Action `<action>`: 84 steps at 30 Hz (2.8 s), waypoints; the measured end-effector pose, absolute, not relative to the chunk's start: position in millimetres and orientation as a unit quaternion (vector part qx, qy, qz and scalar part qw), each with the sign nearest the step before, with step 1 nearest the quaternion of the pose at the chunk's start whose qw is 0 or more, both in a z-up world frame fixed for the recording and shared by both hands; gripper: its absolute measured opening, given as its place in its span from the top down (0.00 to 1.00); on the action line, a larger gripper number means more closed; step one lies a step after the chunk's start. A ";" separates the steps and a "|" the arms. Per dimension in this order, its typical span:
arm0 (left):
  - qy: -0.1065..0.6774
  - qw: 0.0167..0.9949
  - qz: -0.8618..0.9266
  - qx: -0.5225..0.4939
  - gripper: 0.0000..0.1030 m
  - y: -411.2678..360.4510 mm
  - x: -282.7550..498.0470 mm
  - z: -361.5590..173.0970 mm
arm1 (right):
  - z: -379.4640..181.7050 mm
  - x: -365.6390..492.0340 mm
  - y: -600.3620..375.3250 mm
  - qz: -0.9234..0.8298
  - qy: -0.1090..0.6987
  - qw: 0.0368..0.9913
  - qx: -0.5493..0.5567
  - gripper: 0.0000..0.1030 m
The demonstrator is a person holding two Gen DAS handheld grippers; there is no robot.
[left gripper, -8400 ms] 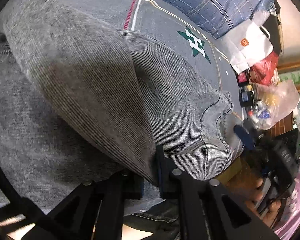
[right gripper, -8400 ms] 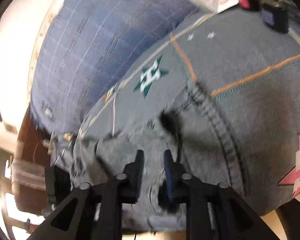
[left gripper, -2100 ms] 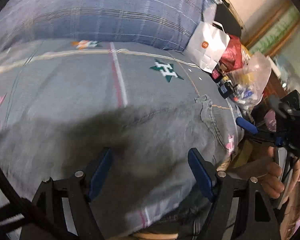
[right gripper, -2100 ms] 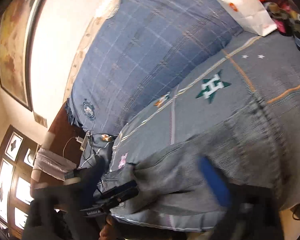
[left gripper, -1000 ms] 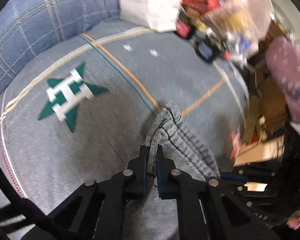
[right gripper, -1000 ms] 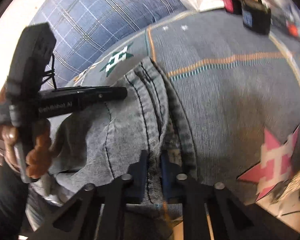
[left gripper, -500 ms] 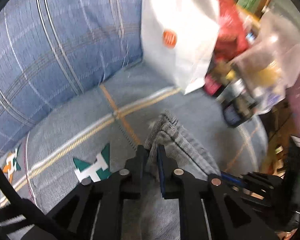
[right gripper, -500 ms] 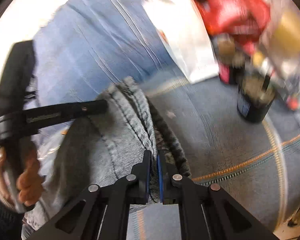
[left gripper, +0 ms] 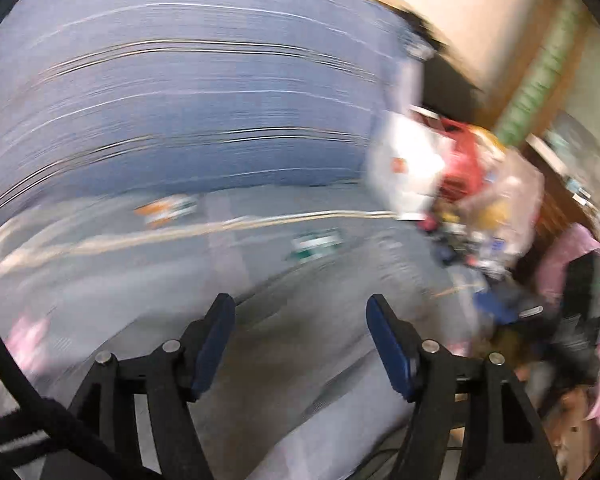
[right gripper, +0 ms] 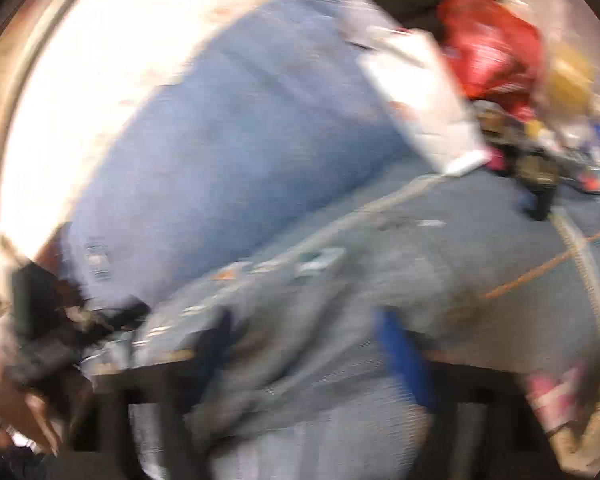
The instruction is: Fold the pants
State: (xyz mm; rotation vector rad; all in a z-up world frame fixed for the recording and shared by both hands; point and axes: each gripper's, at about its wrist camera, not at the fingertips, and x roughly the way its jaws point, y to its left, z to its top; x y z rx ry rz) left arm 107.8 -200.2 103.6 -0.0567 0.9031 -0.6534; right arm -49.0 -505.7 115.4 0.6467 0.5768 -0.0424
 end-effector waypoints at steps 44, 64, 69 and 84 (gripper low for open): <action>0.563 0.761 -0.075 -0.313 0.37 71.9 41.5 -71.0 | 27.4 25.2 -174.1 0.185 0.421 0.866 0.197 0.39; 0.481 0.841 -0.107 -0.223 0.82 95.1 114.4 -13.5 | 33.0 69.9 -147.7 0.227 0.444 0.848 0.179 0.44; 0.504 0.824 -0.086 -0.245 0.72 94.6 99.3 -39.9 | 39.9 83.6 -143.8 0.265 0.456 0.825 0.202 0.43; 0.503 0.798 -0.075 -0.323 0.60 114.3 99.8 -63.5 | 25.7 246.4 -23.1 0.298 0.618 0.711 0.153 0.28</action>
